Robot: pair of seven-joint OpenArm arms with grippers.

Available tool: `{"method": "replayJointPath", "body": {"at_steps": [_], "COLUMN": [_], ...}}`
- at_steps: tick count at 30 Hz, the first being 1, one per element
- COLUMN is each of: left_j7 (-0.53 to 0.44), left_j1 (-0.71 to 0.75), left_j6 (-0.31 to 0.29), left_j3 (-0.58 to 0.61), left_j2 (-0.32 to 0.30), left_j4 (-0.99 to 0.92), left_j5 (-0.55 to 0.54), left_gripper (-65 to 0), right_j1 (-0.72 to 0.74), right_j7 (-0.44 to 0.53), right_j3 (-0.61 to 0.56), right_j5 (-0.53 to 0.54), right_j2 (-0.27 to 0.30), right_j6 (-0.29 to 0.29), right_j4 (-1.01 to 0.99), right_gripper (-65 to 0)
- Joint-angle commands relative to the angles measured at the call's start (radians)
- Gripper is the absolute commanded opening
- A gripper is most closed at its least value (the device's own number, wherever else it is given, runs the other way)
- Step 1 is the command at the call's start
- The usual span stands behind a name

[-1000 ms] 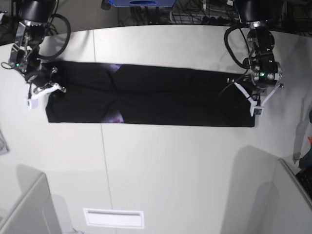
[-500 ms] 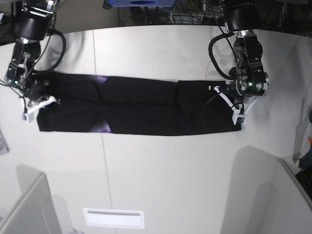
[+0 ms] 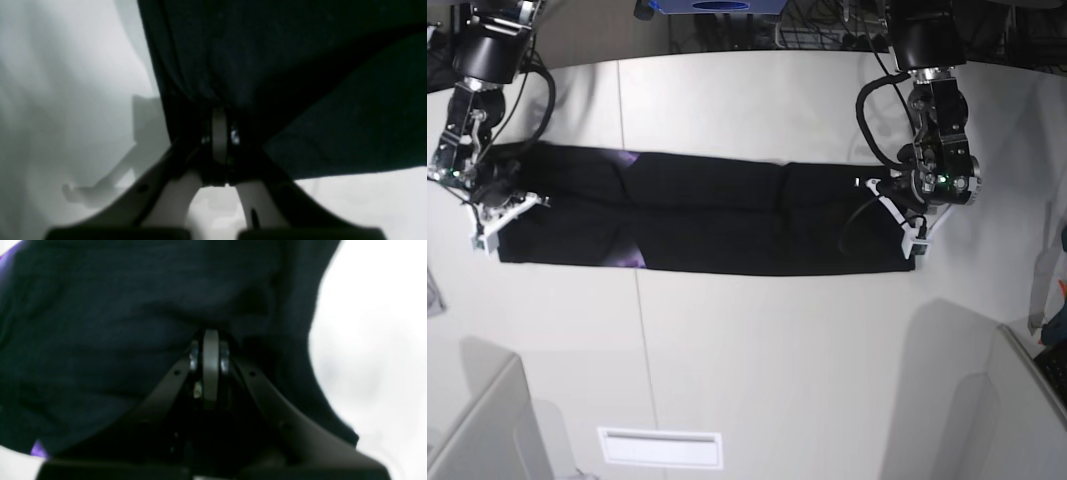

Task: Fold the T-shirt properly
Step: 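Grasp the folded strip's end with the left gripper, right gripper holding its other end, then move the left gripper with the strip end toward the right gripper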

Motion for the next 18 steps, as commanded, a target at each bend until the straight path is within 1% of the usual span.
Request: {"method": "replayJointPath", "body": {"at_steps": [1,5,7,12,14,15,17,18], "left_j7": [0.011,0.065,0.068,0.068,0.066,0.065,0.065,0.065], "left_j1": [-0.005,-0.008,-0.008,0.004,0.035,0.046,0.059,0.062], "left_j6": [-0.006,-0.006,-0.006,-0.009,-0.018,-0.044,-0.144,-0.182], "left_j3": [0.0,-0.005,-0.005,-0.011,-0.058,-0.097,-0.21,-0.272], "left_j2": [-0.002,-0.002,-0.002,-0.002,-0.002,-0.002,-0.002,-0.002], "left_j4": [0.052,0.152,0.195,0.261,0.304,0.316,0.314,0.308], "left_j5": [-0.008,-0.009,-0.009,-0.009,-0.011,-0.023,-0.108,-0.155], "left_gripper": [-65.0,-65.0,-65.0,-65.0,-65.0,-65.0,-65.0,-65.0], "right_j1": [0.021,0.021,0.021,0.019,0.01,-0.004,-0.027,-0.035], "right_j7": [0.004,-0.05,-0.073,-0.125,-0.125,-0.125,-0.125,-0.125], "right_j3": [0.01,0.012,0.014,0.014,0.014,0.014,0.014,0.014], "right_j5": [0.011,0.012,0.012,0.012,0.012,0.012,0.012,0.012], "right_j2": [0.02,0.017,0.0,-0.019,-0.032,-0.035,-0.049,-0.058], "right_j6": [0.003,0.003,0.003,0.003,0.003,0.003,0.003,0.003], "right_j4": [0.046,0.146,0.189,0.283,0.313,0.333,0.367,0.376], "right_gripper": [-65.0,-65.0,-65.0,-65.0,-65.0,-65.0,-65.0,-65.0]}}
